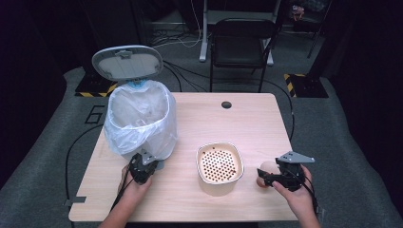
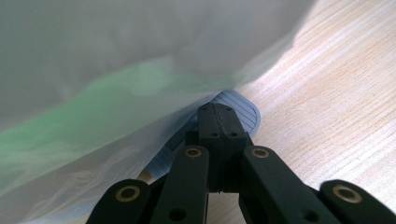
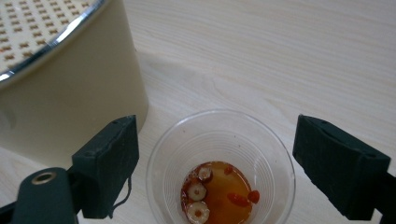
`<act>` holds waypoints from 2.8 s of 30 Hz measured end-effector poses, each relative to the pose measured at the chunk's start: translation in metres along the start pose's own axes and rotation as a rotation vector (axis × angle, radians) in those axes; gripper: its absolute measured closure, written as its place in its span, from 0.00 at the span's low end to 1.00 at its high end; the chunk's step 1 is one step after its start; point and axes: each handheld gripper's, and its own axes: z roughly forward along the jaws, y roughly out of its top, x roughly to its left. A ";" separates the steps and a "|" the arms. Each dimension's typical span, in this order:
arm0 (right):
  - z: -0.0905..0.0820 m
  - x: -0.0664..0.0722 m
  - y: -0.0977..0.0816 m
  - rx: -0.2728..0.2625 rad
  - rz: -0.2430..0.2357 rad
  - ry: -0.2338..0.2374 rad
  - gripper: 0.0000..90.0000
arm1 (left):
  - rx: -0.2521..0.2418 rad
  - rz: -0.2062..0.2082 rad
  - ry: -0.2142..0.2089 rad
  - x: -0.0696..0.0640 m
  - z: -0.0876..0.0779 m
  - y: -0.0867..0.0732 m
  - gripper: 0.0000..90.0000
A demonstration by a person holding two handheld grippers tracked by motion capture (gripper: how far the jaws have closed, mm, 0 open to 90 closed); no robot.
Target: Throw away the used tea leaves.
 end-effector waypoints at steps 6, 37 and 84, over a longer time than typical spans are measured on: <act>0.011 -0.002 -0.010 0.036 0.001 0.002 0.16 | 0.001 -0.003 -0.005 0.000 0.000 0.000 1.00; 0.020 -0.003 -0.016 0.063 -0.041 -0.025 0.31 | 0.000 -0.002 0.002 0.000 0.000 0.000 1.00; 0.051 0.001 0.120 0.027 -0.336 0.102 0.36 | 0.008 0.009 0.001 0.001 0.000 0.000 1.00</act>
